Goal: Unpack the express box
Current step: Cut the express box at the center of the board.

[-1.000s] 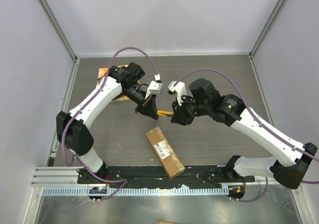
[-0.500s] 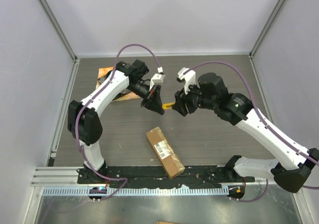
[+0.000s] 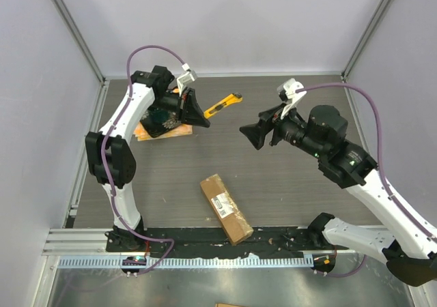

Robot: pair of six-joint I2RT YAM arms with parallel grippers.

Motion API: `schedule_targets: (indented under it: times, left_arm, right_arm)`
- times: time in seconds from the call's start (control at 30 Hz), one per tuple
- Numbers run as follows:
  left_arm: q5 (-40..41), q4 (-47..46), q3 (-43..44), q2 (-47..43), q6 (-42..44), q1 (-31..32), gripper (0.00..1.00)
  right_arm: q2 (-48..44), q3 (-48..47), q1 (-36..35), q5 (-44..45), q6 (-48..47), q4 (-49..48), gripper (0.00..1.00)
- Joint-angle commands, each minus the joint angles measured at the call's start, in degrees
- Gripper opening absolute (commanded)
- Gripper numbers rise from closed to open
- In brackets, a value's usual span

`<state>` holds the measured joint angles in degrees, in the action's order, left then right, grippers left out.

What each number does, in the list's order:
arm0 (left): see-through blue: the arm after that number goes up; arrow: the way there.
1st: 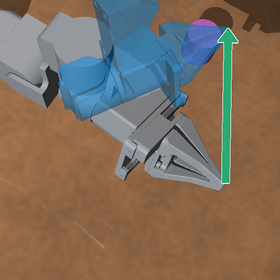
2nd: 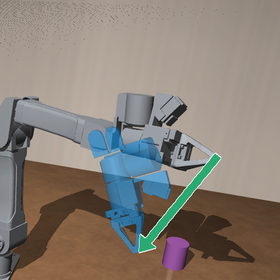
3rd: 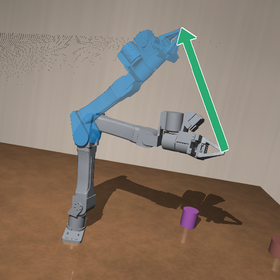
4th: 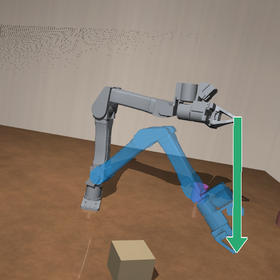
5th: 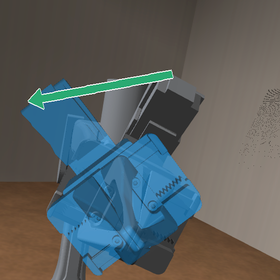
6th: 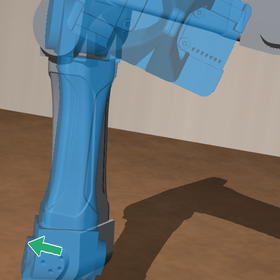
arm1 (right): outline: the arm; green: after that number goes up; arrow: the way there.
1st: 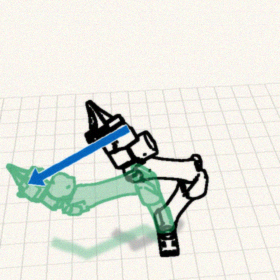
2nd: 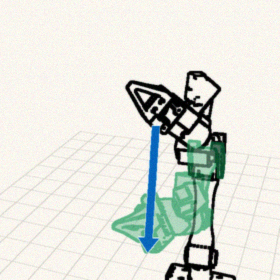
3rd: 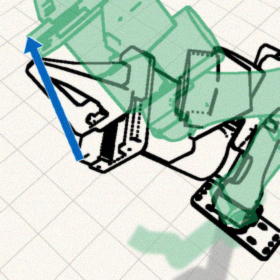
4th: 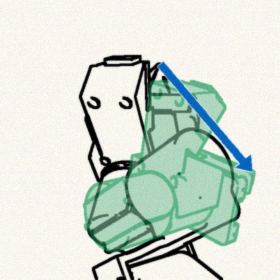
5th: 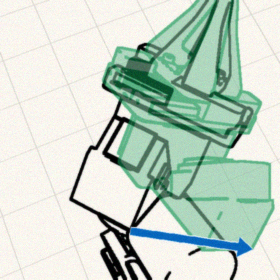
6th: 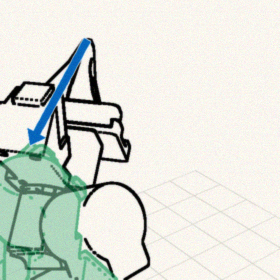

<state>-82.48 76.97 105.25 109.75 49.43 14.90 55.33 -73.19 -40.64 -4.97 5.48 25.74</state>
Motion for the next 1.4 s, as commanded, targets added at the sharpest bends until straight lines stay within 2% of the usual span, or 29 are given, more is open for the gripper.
schedule_targets:
  times: [0.0, 0.13, 0.27, 0.53, 0.8, 1.07, 1.37]
  left_arm:
    - [-12.97, 16.98, 3.64, -1.65, -3.20, 0.48, 0.00]
    - [-12.97, 17.25, 5.05, -2.09, -3.99, 0.49, 0.00]
    - [-13.06, 17.43, 4.79, -2.96, -3.11, 0.49, 0.00]
    - [-13.06, 15.32, 4.17, -4.02, -5.31, 0.49, 0.00]
    - [-13.06, 15.23, 3.56, -4.72, -5.75, 0.57, 0.00]
    - [-13.06, 14.61, 3.64, -4.29, -6.45, 0.49, 0.00]
    - [-13.06, 15.58, 3.73, -4.64, -5.75, 0.49, 0.00]
  right_arm:
    - [1.00, 8.49, 0.21, -6.62, 9.27, -15.52, 0.82]
    - [5.22, 12.54, 0.21, -10.40, 12.54, -25.37, 0.83]
    - [9.88, 12.37, 0.30, -12.34, 14.47, -35.55, 0.83]
    - [13.92, 14.47, 0.39, -12.17, 16.50, -46.64, 0.78]
    - [18.14, 15.44, 0.92, -13.83, 18.34, -51.75, 0.74]
    - [18.06, 17.90, 1.09, -21.74, 19.40, -52.63, 0.69]
    - [18.41, 20.10, 1.79, -18.15, 18.34, -52.89, 0.69]
